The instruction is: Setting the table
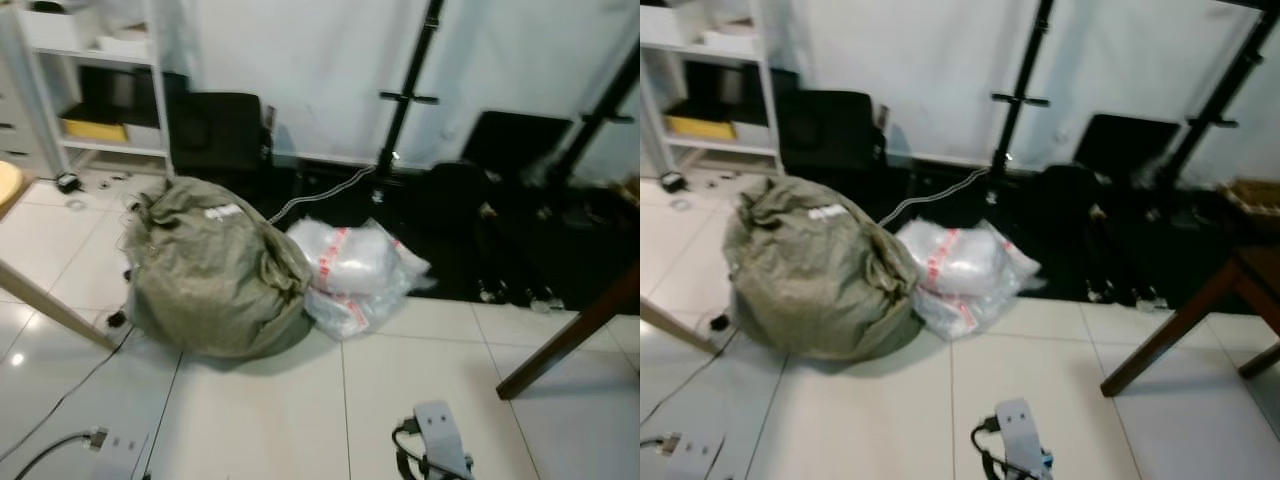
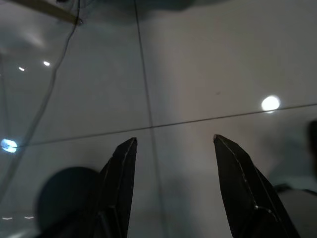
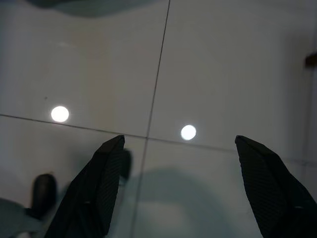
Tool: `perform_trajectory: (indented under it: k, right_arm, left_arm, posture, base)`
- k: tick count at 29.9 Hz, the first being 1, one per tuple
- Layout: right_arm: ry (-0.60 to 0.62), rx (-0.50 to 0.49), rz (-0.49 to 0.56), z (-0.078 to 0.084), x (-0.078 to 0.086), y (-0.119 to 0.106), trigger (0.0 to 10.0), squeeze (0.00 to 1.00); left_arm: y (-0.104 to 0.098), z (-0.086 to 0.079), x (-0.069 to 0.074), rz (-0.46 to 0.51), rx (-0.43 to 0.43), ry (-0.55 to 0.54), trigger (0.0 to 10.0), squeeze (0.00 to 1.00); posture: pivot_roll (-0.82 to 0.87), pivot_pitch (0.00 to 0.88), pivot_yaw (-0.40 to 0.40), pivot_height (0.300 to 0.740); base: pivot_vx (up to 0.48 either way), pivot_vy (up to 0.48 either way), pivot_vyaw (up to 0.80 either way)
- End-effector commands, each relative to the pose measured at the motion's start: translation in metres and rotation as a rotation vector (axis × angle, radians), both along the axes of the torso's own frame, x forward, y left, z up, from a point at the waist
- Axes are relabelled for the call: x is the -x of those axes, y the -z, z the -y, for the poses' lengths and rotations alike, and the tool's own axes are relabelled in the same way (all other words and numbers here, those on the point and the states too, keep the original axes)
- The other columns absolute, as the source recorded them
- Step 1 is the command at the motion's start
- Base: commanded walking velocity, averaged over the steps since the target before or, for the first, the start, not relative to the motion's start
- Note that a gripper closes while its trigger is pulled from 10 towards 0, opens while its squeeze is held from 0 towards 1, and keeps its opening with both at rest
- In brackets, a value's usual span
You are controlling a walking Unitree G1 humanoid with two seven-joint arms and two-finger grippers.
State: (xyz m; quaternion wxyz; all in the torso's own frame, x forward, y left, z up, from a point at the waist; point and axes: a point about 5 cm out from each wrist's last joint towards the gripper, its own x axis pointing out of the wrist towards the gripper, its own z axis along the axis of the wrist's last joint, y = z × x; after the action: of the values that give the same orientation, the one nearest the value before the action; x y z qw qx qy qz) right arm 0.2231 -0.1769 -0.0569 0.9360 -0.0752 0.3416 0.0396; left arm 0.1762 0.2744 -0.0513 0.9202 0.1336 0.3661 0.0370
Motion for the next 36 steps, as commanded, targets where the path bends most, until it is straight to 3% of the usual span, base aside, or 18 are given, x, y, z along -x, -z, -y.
perform_trajectory:
  k: [1,36]
  right_arm:
    - [0.008,0.018,-0.024,0.0068,0.0067,0.0037,10.0,0.0]
    - [0.005,0.013,-0.013,0.004,0.003,0.0019,10.0,0.0]
  left_arm:
    - [0.0026,0.0057,-0.001,-0.005,0.008,0.014,10.0,0.0]
    - [-0.0002,0.006,-0.0083,0.024,0.007,0.018,10.0,0.0]
  posture:
    - [0.05,0.033,0.03,0.74]
    - [0.05,0.015,0.032,0.74]
  base:
    - [0.0,0.0,-0.79]
    - [0.0,0.0,-0.79]
